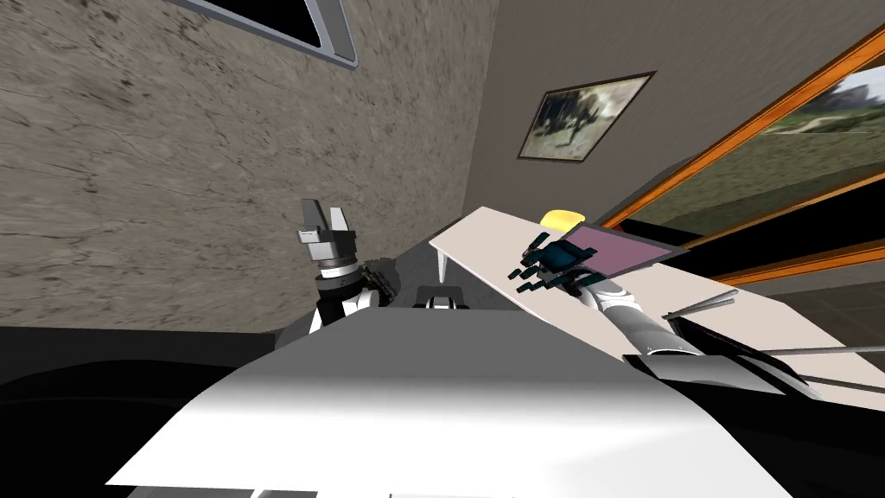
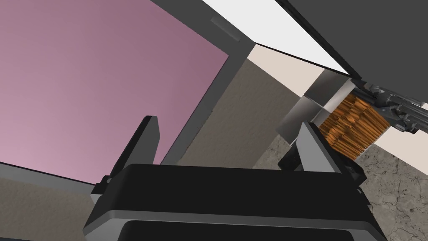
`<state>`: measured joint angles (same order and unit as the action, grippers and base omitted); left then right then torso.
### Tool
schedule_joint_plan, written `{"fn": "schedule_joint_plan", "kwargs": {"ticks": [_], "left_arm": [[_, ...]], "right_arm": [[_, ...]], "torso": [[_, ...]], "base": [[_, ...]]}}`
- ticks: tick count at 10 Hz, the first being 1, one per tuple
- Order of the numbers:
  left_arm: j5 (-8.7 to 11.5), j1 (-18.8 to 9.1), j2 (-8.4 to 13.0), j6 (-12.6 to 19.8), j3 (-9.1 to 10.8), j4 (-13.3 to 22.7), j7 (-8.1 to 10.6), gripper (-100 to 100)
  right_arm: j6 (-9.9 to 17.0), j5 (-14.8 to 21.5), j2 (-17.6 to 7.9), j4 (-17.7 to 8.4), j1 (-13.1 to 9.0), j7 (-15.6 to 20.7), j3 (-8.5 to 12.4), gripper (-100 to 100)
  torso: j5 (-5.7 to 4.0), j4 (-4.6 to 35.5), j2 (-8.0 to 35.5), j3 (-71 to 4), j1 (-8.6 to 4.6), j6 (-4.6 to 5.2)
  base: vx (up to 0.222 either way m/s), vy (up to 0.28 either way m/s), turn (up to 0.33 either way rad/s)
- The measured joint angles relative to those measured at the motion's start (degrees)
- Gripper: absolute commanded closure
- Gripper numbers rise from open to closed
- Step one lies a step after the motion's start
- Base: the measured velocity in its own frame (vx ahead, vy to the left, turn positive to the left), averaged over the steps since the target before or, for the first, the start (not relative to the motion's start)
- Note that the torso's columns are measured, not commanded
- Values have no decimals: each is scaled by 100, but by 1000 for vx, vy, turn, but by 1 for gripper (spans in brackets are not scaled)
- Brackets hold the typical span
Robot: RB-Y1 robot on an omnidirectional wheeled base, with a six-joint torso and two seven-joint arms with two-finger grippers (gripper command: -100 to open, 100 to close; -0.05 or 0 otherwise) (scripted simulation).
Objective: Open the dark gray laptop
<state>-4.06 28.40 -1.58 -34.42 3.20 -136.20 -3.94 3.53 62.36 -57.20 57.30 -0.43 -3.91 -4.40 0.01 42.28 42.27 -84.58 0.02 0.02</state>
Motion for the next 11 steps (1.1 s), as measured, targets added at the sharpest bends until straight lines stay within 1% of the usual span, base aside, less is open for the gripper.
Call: {"fn": "schedule_joint_plan", "kwargs": {"ticks": [1,2,3,4,5,6,7,9,10,11], "left_arm": [[0,0,0,0,0,0,0,0],[0,0,0,0,0,0,0,0],[0,0,0,0,0,0,0,0],[0,0,0,0,0,0,0,0],[0,0,0,0,0,0,0,0],[0,0,0,0,0,0,0,0],[0,0,0,0,0,0,0,0],[0,0,0,0,0,0,0,0],[0,0,0,0,0,0,0,0],[0,0,0,0,0,0,0,0]], "right_arm": [[65,149,-77,-168,-57,12,74,-100],[297,-25,-269,-77,10,-17,-174,-100],[373,213,-290,-274,-70,-28,-54,-100],[703,-120,-583,-262,-55,79,-392,-100],[891,-284,-665,-255,-38,162,-421,-100],[808,-162,-581,-406,-133,126,-269,-100],[729,-63,-544,-493,-183,96,-205,-100],[667,260,-504,-559,-199,44,-128,-100],[623,749,-467,-814,-326,-84,19,-100],[749,445,-588,-737,-271,48,-114,-100]], "torso": [[1,0,-1,0,5,-2],[0,0,1,1,2,-1],[-1,0,-1,0,0,-4],[3,0,-6,-4,7,-8],[2,1,-2,-1,0,-4],[-4,2,8,5,-11,-1],[-5,4,13,9,-14,0],[-2,2,6,5,-5,-1],[1,-1,-7,-3,7,-7],[2,-2,-7,-5,6,0]], "base": [[34,42,88],[39,45,136],[59,63,190],[45,39,74],[17,11,-6],[0,1,-12],[-6,-5,-2],[5,6,68],[25,23,67],[36,38,89]]}}
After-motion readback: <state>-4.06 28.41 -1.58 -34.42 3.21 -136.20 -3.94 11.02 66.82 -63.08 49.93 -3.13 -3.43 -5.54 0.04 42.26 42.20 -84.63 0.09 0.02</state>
